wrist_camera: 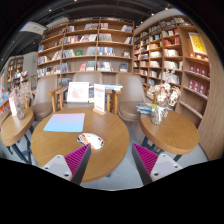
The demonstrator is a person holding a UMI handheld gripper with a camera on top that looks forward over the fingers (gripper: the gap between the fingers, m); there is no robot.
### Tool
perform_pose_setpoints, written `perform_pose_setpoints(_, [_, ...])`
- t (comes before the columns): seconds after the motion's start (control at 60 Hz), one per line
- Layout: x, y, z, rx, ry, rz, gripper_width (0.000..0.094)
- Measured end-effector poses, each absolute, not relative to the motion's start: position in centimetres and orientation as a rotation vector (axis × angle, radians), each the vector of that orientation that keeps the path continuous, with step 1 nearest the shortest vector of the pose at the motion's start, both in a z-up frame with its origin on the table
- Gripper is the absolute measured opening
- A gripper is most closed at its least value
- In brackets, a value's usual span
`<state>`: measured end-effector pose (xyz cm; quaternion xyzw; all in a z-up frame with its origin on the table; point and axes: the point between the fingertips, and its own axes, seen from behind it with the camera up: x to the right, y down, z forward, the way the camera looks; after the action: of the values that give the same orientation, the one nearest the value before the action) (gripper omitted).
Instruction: Arrange mouse
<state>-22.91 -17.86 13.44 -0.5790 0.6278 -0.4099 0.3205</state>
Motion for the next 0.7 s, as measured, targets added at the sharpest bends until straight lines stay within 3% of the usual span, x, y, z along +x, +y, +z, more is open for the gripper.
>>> perform_pose_setpoints(0.7, [-15.0, -11.6, 2.7, -1.679, 1.65, -0.89, 0.0851])
